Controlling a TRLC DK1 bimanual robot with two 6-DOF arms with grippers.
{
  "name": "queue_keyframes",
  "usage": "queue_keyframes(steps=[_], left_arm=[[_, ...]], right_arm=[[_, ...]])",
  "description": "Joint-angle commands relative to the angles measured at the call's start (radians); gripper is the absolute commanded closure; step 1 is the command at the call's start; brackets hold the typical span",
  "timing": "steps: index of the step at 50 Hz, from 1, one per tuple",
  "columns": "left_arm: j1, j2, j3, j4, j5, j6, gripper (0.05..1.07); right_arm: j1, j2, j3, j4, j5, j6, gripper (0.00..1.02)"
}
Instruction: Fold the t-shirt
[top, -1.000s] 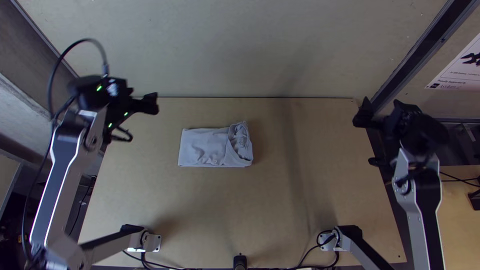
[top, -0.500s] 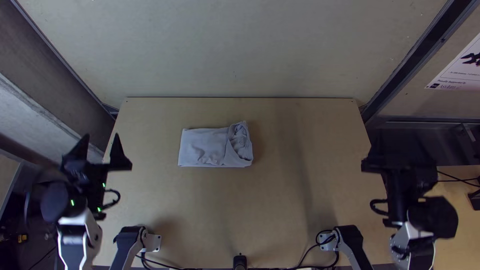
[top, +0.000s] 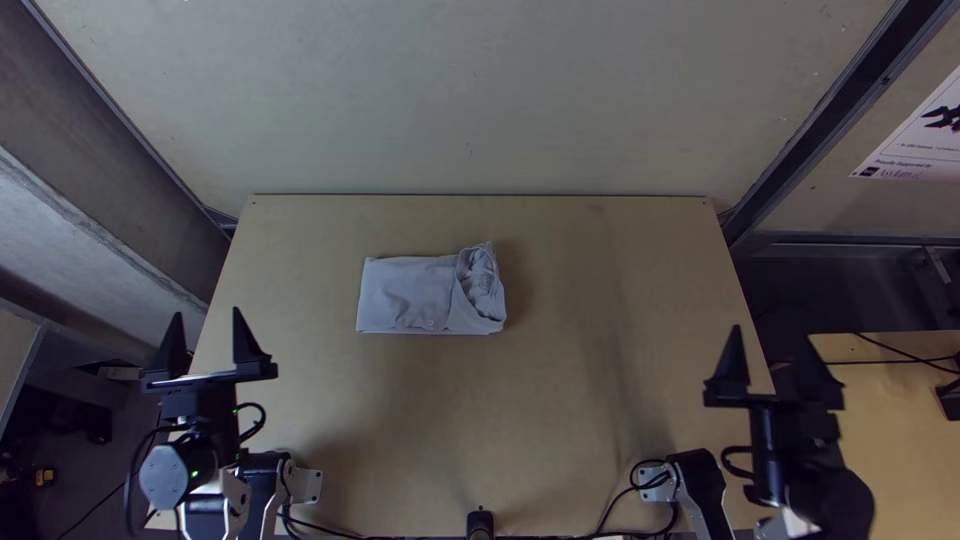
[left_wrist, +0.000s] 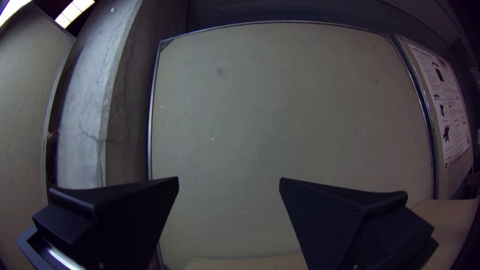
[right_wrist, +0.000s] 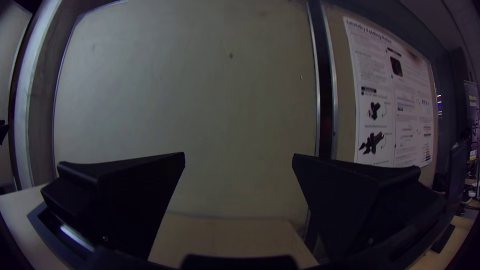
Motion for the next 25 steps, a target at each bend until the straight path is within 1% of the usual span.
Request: queue_keyframes(steps=[1,5,11,17,19,20,23,25], left_arm=[[0.001,-0.017,-0.114,0.072,-0.007,-0.01,0.1],[-0.007,-0.017,-0.173,0.098,-0.003,-0.012,0.1],[-0.01,-0.017,-0.23,0.092,-0.003,-0.023,0.1],[-0.01,-0.017,-0.296,0.09,-0.004,-0.01,0.1],[-0.01,-0.017,-0.311,0.078,-0.004,-0.007,0.1],[-0.01,-0.017,-0.313,0.049,-0.004,-0.007,0.1],[-0.012,-0.017,-0.313,-0.062,-0.003,-0.024,0.1],[-0.016,-0.017,-0.313,-0.123,0.0,-0.042,0.1]], right_arm=[[0.0,-0.005,-0.122,0.052,0.004,-0.011,0.04],[0.003,-0.005,-0.231,0.157,0.003,0.012,0.04],[0.01,-0.007,-0.398,0.337,0.001,0.015,0.04],[0.004,-0.007,-0.54,0.498,0.003,0.014,0.04],[0.004,-0.007,-0.577,0.521,0.003,0.012,0.04],[0.003,-0.007,-0.591,0.522,0.003,0.009,0.04],[0.003,-0.007,-0.591,0.449,0.003,0.014,0.04],[0.003,-0.007,-0.591,0.43,0.001,0.02,0.04]])
